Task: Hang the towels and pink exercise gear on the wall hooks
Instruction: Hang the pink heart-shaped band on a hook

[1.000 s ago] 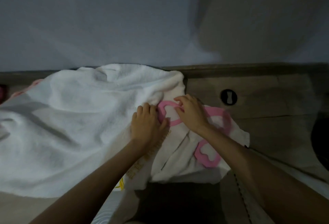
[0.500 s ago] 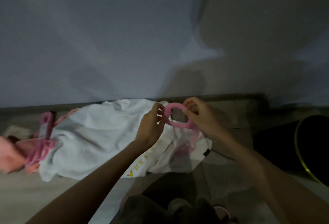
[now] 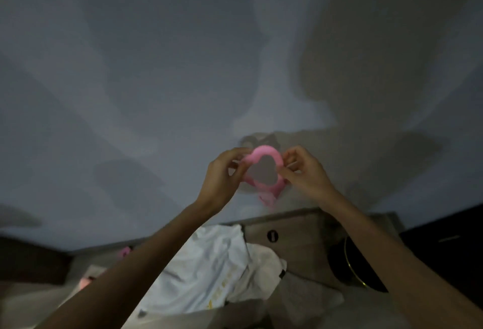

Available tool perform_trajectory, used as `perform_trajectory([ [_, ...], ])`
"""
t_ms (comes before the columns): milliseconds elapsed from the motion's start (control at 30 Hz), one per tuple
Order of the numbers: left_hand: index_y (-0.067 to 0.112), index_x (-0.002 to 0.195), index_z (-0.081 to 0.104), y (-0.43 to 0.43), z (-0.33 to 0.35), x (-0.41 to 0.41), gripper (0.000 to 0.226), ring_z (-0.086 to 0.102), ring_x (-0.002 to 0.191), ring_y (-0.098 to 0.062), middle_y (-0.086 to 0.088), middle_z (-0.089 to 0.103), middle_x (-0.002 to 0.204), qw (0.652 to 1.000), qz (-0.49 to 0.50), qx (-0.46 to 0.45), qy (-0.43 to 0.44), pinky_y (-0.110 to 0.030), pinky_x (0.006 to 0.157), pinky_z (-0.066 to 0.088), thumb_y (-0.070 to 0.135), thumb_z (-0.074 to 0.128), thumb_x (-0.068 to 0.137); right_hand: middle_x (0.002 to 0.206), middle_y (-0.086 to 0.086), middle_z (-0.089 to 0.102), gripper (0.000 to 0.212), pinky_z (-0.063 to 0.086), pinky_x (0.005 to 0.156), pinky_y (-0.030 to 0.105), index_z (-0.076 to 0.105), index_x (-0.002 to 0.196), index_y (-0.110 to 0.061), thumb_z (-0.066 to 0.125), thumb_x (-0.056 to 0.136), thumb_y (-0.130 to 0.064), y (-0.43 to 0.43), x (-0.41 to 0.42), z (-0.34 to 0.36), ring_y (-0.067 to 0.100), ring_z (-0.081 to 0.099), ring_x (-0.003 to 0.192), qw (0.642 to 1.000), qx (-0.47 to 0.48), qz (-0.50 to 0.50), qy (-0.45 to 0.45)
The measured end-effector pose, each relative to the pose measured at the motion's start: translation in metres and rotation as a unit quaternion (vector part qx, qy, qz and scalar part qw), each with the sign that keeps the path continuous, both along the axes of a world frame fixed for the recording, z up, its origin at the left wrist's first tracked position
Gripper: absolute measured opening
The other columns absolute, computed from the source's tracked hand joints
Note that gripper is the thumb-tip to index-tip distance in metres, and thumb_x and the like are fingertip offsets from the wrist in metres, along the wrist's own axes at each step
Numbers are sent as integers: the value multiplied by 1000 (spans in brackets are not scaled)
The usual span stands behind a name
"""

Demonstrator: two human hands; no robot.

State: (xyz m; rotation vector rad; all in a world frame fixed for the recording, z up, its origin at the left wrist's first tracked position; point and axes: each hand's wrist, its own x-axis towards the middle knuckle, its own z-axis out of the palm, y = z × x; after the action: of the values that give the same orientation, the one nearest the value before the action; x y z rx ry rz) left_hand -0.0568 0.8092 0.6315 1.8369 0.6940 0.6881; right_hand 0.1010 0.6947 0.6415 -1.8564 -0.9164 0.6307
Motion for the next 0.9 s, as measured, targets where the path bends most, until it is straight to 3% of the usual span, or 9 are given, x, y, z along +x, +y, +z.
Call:
perform_trajectory([
  [167,20,107,69,15,148,4,22,59,76,-2,10,61,100,993,-11,111,-26,-9,69,47,11,62,89,78,0,63,32,54,73,46,50,76,-27,69,78,-2,1,2,147,19,61,69,997,47,52,-43],
  [233,19,107,69,20,198,6,22,57,77,1,12,60,98,988,-19,147,-36,-8,69,45,11,62,89,80,0,65,31,53,76,41,50,77,-26,70,78,-3,-1,2,197,25,65,75,993,54,67,-85],
  [400,33,95,66,24,308,8,22,55,69,6,23,64,89,973,-53,204,-94,-8,63,44,12,64,86,75,0,64,20,57,77,50,55,79,-23,64,85,-7,-9,-2,303,24,65,67,986,138,35,-93],
  [567,27,94,66,23,406,15,18,58,71,2,15,66,91,947,-80,270,-155,-15,69,49,11,65,86,65,-5,66,15,57,65,33,57,78,-17,64,85,-5,-22,-13,392,14,63,58,967,225,12,-120],
  [733,26,96,67,17,494,13,18,59,69,4,12,67,91,914,-102,333,-207,-21,72,53,12,65,86,67,6,64,10,59,65,30,59,82,-13,64,85,-5,-28,-22,466,9,62,55,946,308,-22,-98],
  [900,20,97,68,9,565,15,14,62,74,-8,7,68,88,899,-98,342,-255,-34,78,57,13,67,85,70,4,65,3,58,65,27,60,89,-7,62,87,-5,-29,-24,533,8,63,57,924,365,-36,-107],
])
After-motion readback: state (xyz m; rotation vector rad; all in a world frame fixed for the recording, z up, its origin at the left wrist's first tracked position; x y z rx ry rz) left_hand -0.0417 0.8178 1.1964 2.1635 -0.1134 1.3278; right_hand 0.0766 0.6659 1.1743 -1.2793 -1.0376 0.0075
